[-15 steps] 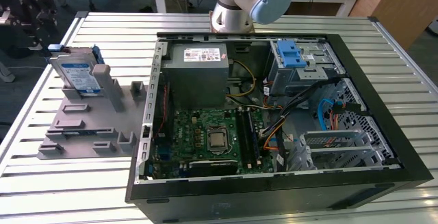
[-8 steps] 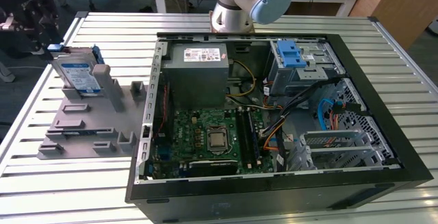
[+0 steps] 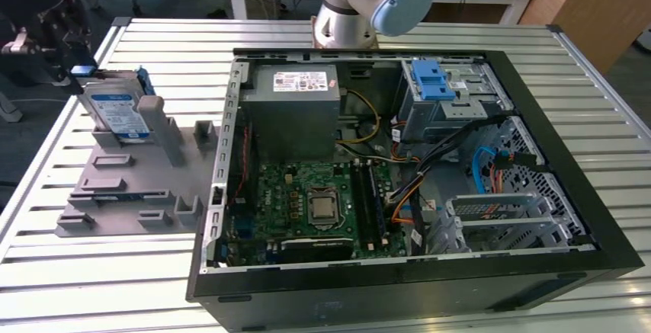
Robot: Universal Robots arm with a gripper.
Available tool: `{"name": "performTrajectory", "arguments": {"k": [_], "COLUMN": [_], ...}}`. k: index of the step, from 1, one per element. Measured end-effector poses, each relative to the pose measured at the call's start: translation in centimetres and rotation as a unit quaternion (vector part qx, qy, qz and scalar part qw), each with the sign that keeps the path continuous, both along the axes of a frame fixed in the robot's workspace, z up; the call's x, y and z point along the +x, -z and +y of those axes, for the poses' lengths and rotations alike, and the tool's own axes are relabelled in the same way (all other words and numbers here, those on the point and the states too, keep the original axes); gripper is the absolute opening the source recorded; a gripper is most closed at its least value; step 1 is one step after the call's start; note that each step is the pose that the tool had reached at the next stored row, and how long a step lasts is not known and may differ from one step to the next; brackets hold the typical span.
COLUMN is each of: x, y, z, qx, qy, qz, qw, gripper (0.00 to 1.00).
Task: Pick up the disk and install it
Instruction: 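Pick up the disk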
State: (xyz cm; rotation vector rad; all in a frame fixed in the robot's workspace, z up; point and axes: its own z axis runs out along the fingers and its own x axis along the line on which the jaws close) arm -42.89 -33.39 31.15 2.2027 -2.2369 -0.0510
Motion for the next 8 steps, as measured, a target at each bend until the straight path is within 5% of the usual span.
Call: {"name": "performTrajectory", "arguments": {"k": [2,4,8], "x": [-0.04,-0.09,-0.19], "y": [0.31,0.61,1.03], "z": [0.02,0.06,0.25], "qx": [0.0000,0.0000,0.0000], "qy": [0.002,0.003,0.008], "qz": [-0.0001,0.0000,0.0000], "qw": [1.0000,1.0000,1.0000], "gripper": [0.63,0.50,0.50]}}
